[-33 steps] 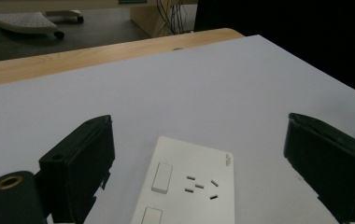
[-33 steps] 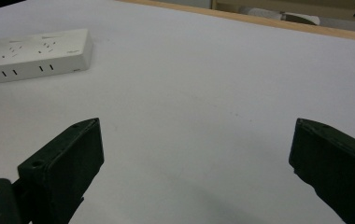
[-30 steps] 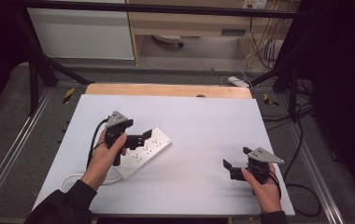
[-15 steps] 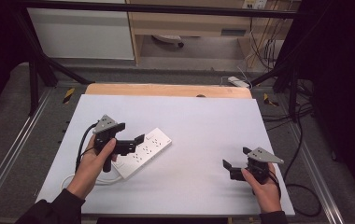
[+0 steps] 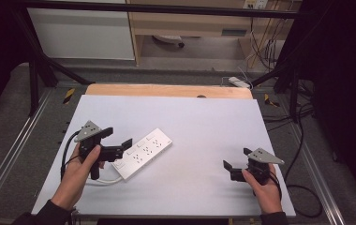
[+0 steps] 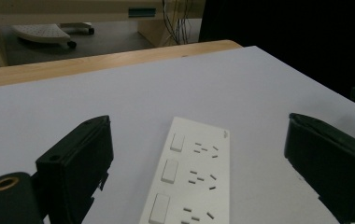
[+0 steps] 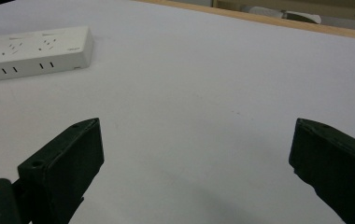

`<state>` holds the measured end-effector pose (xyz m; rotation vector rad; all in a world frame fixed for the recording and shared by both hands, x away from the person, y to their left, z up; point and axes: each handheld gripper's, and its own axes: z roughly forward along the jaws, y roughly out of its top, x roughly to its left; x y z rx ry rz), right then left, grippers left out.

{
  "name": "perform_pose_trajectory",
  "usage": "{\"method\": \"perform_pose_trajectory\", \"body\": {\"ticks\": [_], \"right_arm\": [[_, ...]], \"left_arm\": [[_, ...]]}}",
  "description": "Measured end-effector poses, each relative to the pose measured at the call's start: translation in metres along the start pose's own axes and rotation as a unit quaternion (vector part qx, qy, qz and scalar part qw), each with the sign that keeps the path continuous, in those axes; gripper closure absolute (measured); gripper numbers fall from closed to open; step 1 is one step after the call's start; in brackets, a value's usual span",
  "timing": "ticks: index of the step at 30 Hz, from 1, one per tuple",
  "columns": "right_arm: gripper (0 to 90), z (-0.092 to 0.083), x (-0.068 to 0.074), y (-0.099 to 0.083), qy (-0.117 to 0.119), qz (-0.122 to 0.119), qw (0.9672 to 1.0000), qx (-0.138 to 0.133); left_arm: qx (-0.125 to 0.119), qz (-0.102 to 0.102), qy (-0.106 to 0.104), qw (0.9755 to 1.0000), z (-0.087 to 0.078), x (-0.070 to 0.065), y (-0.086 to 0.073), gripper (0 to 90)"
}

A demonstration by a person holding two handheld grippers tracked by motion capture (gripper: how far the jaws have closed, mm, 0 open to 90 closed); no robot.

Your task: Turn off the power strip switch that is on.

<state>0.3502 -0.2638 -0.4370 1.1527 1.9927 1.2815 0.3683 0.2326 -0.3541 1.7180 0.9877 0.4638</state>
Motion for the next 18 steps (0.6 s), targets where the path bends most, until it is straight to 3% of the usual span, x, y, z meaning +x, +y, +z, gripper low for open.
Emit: {"method": "perform_pose_trajectory", "body": {"ticks": [18], "right_arm": [[3.6,0.001,0.001,0.0,0.0,-0.001,1.0,0.002]], "left_arm": [[-0.009,-0.005,0.013,0.9999,-0.034,0.015,-0.027,7.9]]}}
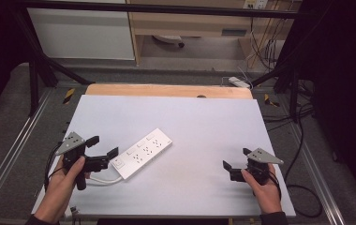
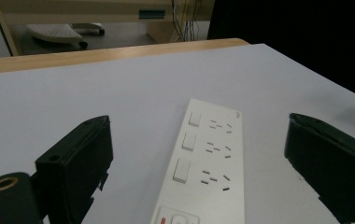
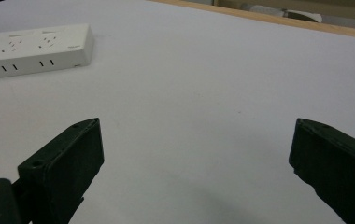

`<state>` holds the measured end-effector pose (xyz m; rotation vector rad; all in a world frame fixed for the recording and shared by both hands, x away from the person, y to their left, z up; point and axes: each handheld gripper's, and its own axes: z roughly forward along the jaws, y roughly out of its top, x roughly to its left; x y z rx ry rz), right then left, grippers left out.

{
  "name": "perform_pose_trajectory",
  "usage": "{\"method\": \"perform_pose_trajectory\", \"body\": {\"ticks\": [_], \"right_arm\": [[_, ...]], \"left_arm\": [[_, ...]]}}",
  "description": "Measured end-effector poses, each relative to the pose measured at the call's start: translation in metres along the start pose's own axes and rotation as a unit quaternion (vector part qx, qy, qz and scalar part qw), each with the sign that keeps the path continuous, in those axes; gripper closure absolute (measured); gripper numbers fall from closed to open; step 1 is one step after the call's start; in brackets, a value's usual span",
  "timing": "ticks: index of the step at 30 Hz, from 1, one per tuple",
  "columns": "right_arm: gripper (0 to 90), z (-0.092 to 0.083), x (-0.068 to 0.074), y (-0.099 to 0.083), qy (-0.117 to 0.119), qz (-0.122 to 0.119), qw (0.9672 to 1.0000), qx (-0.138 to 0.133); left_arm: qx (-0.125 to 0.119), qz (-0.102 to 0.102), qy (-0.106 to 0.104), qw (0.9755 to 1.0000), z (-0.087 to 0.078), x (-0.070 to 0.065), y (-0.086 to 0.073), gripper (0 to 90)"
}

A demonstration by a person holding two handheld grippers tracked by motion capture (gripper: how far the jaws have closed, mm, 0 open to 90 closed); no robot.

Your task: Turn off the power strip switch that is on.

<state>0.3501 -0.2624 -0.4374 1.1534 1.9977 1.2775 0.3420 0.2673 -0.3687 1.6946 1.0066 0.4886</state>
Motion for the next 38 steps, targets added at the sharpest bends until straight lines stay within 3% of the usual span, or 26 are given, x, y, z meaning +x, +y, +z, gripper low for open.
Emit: {"method": "perform_pose_trajectory", "body": {"ticks": [19,31,34,38], "right_arm": [[3.6,0.001,0.0,-0.001,0.0,0.0,1.0,0.004],[3.6,0.002,0.001,-0.001,0.001,-0.001,1.0,0.008],[3.5,0.003,0.0,-0.002,0.0,-0.002,0.9999,0.012],[3.3,0.007,0.0,-0.004,-0.011,-0.007,0.9993,0.035]], "left_arm": [[0.003,0.001,0.008,1.0,-0.024,0.01,-0.037,7.2],[0.022,0.001,0.02,0.9996,-0.03,0.015,-0.066,7.1],[0.025,-0.002,0.021,0.9995,-0.03,0.013,-0.07,7.7],[0.022,0.012,0.025,0.9994,-0.03,0.011,-0.07,7.4]]}}
